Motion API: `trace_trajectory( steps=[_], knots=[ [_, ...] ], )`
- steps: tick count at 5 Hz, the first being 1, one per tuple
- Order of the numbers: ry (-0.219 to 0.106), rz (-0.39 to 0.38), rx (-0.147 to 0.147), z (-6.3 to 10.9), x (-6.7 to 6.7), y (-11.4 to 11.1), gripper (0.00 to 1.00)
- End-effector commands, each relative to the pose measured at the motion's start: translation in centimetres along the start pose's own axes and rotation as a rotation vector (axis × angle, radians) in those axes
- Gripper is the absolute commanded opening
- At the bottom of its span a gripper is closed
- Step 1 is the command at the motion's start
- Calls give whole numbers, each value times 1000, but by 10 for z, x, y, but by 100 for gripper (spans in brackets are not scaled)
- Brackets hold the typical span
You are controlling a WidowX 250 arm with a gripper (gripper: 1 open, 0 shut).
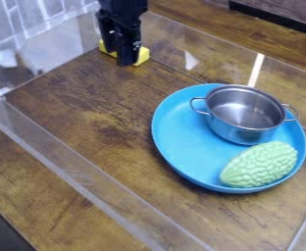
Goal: Put the yellow brick in the blue tray
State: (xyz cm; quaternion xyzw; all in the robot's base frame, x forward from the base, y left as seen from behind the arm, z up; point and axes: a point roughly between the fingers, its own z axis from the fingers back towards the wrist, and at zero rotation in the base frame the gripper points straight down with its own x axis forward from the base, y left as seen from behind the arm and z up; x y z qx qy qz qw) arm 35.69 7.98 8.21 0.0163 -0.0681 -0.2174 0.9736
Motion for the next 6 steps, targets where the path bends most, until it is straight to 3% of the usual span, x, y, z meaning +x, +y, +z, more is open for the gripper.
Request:
trace_trajectory(
  steps=[1, 2, 3, 4, 5, 6],
  knots=[
    [-40, 29, 49, 17, 0, 21, 0],
    [-46, 34, 44, 13, -2, 22, 100],
    [-49, 40, 40, 9, -4, 24, 100],
    [-45, 37, 41, 9, -7, 27, 0],
    [-43, 35, 40, 8, -10, 29, 0],
    [-42, 36, 37, 4, -15, 31, 100]
  ],
)
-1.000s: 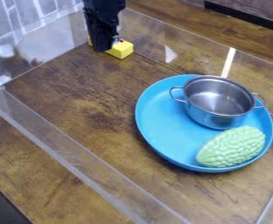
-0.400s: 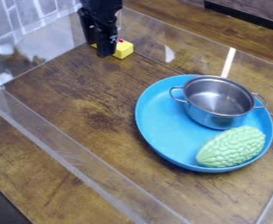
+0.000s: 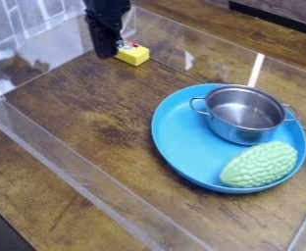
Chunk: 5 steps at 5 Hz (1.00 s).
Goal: Put the yellow brick in the blue tray
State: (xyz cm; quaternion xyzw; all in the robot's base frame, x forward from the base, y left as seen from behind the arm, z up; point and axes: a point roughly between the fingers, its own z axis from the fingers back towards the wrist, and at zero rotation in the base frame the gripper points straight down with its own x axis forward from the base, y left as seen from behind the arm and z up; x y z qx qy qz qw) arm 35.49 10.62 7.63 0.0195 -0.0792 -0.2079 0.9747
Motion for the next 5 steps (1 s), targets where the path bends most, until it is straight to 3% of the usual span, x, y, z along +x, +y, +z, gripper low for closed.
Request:
trace_trajectory(
  steps=[1, 3, 5],
  knots=[
    [-19, 16, 21, 7, -6, 11, 100],
    [-18, -60, 42, 5, -5, 35, 100],
    [-31, -163, 52, -3, 10, 56, 100]
  ],
)
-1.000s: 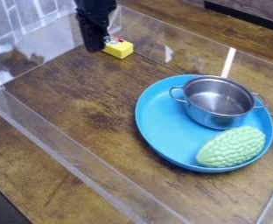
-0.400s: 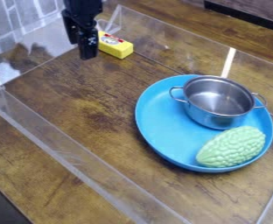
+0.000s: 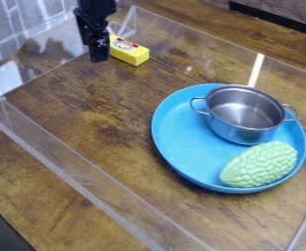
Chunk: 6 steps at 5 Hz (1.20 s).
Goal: Put the yellow brick in the blue tray
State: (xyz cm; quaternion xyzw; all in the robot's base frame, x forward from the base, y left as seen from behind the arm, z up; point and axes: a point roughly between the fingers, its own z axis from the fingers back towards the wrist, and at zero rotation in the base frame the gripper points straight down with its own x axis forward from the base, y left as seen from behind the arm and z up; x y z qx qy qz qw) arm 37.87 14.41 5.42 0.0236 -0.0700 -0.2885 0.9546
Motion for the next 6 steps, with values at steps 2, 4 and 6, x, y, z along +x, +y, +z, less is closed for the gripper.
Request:
trace_trajectory(
  steps=[2, 4, 6],
  knots=[
    [-45, -80, 70, 11, 13, 24, 100],
    [-62, -136, 86, 2, 24, 33, 100],
    [-100, -269, 103, -4, 46, 47, 100]
  ],
)
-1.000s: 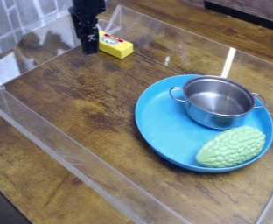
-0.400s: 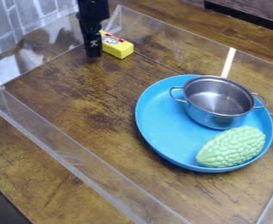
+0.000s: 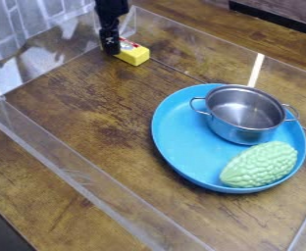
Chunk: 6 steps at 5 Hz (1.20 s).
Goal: Put the yellow brick in the blue tray
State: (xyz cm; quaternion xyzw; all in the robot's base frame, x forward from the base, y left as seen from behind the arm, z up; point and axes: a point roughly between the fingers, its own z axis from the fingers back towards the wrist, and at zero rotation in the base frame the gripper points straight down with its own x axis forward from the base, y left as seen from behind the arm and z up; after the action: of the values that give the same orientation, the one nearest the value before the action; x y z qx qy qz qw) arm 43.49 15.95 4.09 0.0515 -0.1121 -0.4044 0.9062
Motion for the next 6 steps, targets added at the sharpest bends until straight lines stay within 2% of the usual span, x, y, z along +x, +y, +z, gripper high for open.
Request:
trace_trajectory(
  steps=[1, 4, 6],
  knots=[
    [-37, -80, 40, 11, 14, 10, 100],
    [-90, -240, 28, -4, 16, 0, 100],
    [-109, -321, 21, -15, 15, -12, 100]
  ],
)
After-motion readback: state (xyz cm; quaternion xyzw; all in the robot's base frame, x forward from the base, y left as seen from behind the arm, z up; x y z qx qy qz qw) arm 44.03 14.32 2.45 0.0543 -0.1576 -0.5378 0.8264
